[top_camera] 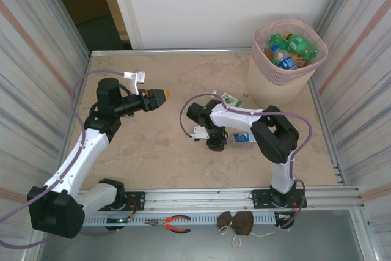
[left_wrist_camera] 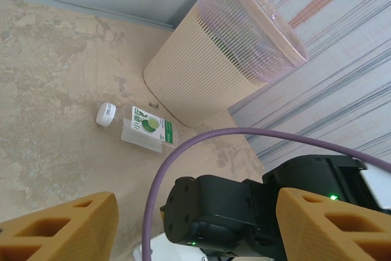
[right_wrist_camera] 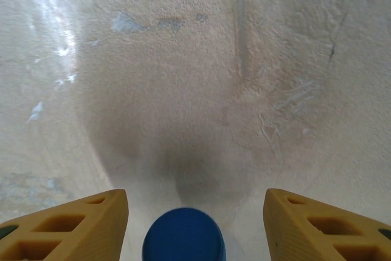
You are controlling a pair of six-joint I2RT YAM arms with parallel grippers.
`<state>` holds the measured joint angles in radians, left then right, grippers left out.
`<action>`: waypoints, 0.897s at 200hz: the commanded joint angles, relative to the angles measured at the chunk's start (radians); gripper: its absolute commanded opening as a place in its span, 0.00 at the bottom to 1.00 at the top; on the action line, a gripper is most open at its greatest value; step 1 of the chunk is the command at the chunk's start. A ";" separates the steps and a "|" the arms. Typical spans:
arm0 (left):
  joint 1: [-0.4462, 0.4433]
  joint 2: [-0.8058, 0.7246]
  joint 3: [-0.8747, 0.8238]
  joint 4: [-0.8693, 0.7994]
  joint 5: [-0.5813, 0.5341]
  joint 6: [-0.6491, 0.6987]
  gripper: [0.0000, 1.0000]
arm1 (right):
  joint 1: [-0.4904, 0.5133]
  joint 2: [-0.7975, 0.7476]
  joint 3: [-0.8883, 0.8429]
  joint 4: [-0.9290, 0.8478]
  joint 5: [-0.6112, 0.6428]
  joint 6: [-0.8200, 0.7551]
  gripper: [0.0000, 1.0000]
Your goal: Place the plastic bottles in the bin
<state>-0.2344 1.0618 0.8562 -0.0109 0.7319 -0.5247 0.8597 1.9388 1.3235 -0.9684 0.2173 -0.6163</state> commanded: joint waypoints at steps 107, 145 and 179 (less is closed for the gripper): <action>0.016 -0.022 0.017 0.019 0.012 -0.012 0.69 | -0.022 0.018 -0.019 -0.016 0.028 -0.054 0.48; 0.017 -0.027 0.010 0.019 0.012 -0.014 0.70 | -0.033 0.017 -0.029 -0.013 0.017 -0.055 0.46; 0.021 -0.035 0.012 0.016 0.012 -0.013 0.70 | -0.033 0.009 -0.025 -0.015 0.005 -0.053 0.37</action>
<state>-0.2268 1.0531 0.8562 -0.0101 0.7319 -0.5282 0.8352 1.9556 1.3048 -0.9661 0.2379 -0.6464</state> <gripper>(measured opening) 0.697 0.401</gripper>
